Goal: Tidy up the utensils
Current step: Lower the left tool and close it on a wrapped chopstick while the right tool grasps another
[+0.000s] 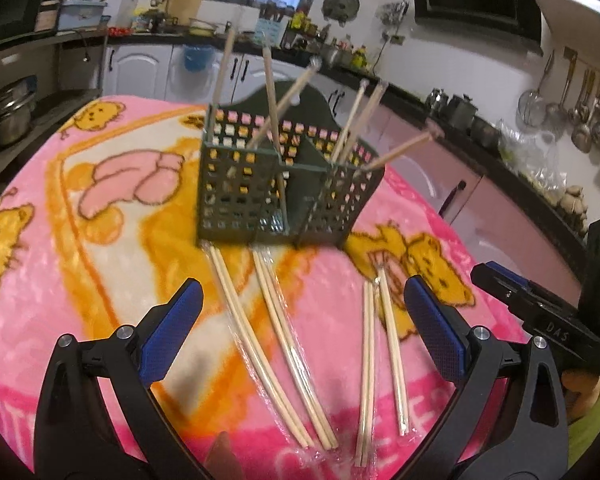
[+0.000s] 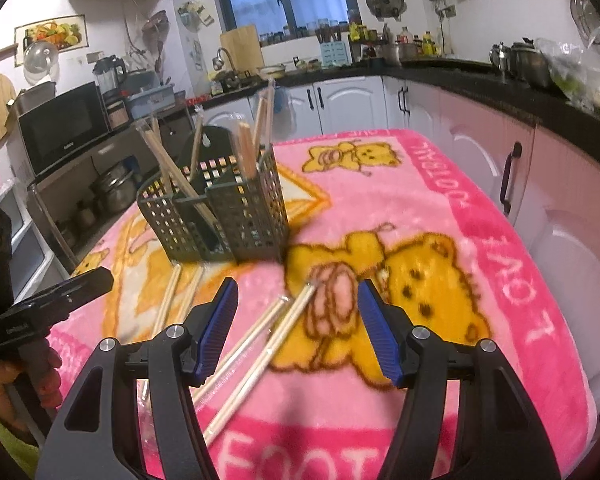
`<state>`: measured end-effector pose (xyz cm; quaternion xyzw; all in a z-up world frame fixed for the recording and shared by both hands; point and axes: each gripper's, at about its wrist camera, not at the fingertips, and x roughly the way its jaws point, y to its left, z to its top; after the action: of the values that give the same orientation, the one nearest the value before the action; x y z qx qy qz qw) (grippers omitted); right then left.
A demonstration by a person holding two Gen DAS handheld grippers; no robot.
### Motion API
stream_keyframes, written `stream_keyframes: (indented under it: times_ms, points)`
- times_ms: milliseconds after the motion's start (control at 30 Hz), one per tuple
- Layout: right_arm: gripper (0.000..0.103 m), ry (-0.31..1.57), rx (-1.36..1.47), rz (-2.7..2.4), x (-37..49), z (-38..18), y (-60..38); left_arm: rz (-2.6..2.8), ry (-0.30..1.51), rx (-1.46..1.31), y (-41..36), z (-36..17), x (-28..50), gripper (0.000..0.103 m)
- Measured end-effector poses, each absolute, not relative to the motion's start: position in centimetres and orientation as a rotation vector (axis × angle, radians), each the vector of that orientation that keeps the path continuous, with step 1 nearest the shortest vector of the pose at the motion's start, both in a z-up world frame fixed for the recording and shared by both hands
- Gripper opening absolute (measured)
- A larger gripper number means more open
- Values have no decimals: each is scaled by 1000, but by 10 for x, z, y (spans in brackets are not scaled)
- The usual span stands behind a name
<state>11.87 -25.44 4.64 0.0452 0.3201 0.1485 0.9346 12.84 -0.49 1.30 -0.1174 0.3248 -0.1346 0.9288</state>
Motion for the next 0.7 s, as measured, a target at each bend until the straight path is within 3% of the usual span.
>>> stream_keyframes:
  times_ms: [67,200,367,533,700]
  points:
    - [60,664,94,306,120,41,-256,-277,694,-231,-10,5,134,77]
    - [59,688,100,316,121,31,-257,-282,745,-226,-15,-9,143,67]
    - [48,749,96,343,127,16,-252,-291,799,-223,-22,-20,151,57]
    - [38,805,118,371,140,7,-247,-292,847,-216,-28,-25,166,51]
    - [36,872,179,384,163,6,-248,-269,878,-174,-33,-24,186,51]
